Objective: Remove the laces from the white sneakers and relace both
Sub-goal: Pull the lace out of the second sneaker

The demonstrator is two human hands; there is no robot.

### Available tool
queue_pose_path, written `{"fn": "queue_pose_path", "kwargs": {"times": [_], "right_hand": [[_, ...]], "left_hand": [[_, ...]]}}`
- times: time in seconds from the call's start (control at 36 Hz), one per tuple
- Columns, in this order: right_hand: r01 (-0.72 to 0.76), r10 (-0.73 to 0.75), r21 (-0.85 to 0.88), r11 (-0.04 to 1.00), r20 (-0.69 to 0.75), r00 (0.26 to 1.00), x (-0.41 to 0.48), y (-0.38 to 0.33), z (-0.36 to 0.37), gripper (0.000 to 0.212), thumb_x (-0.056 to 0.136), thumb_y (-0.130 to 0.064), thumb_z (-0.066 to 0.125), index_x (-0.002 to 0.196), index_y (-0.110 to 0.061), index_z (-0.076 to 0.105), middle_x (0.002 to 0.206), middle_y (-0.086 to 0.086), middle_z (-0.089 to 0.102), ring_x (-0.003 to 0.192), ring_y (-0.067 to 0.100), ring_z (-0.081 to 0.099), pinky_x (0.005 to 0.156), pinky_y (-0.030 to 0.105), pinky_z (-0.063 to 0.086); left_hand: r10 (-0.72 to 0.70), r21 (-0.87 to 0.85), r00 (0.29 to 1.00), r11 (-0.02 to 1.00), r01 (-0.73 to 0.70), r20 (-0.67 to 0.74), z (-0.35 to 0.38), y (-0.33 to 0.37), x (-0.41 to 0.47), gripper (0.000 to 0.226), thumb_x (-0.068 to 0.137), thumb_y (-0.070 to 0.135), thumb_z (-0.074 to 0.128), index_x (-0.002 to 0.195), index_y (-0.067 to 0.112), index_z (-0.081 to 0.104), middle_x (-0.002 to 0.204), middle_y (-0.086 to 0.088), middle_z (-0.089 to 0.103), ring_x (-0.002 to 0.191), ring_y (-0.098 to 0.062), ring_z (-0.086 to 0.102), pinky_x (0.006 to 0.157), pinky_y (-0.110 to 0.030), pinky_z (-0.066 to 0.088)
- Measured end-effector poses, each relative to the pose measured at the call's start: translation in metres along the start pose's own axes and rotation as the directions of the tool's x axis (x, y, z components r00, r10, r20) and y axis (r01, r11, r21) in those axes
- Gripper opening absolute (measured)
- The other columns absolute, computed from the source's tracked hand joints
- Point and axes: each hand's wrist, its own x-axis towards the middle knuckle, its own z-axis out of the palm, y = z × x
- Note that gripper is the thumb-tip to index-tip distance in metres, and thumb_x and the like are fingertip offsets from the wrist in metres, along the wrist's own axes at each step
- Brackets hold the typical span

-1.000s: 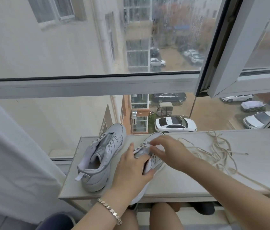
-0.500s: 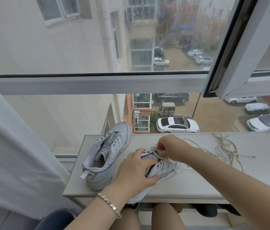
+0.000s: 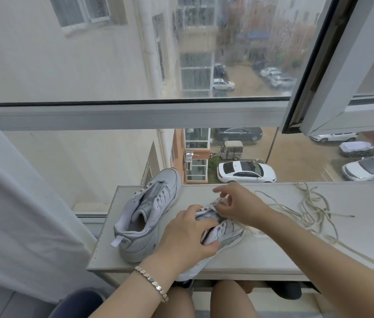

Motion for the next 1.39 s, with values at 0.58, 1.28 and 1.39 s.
{"fn": "queue_pose_path", "kwargs": {"times": [0.58, 1.28, 1.39], "right_hand": [[-0.218, 0.195, -0.073, 0.973, -0.236, 0.952, 0.006, 0.019, -0.008, 0.03, 0.087, -0.008, 0.051, 0.117, -0.01, 0.054, 0.118, 0.007, 0.05, 0.109, 0.025, 0.051, 0.089, 0.032, 0.042], [-0.472, 0.295, -0.392, 0.789, -0.432, 0.852, 0.0, 0.058, -0.061, 0.02, 0.093, -0.017, 0.042, 0.098, -0.015, 0.062, 0.103, 0.006, 0.062, 0.106, 0.027, 0.047, 0.08, 0.035, 0.031], [-0.442, 0.292, -0.493, 0.749, -0.354, 0.889, -0.003, 0.058, -0.05, 0.019, 0.086, -0.014, 0.047, 0.098, -0.017, 0.061, 0.107, 0.004, 0.062, 0.103, 0.026, 0.055, 0.083, 0.034, 0.035]], "left_hand": [[-0.008, 0.023, 1.0, 1.0, 0.008, 0.009, 0.0, 0.004, 0.003, 0.043, 0.084, 0.048, 0.055, 0.126, 0.04, 0.05, 0.142, 0.009, 0.028, 0.122, -0.015, 0.035, 0.097, -0.024, 0.032], [-0.001, 0.008, 1.0, 1.0, 0.001, 0.025, -0.001, 0.003, 0.004, 0.043, 0.083, 0.049, 0.054, 0.125, 0.041, 0.05, 0.141, 0.011, 0.028, 0.121, -0.013, 0.035, 0.095, -0.024, 0.033], [0.0, 0.005, 1.0, 1.0, 0.0, 0.029, -0.001, 0.003, 0.004, 0.043, 0.083, 0.049, 0.054, 0.125, 0.041, 0.05, 0.14, 0.011, 0.027, 0.122, -0.013, 0.034, 0.097, -0.024, 0.034]]}}
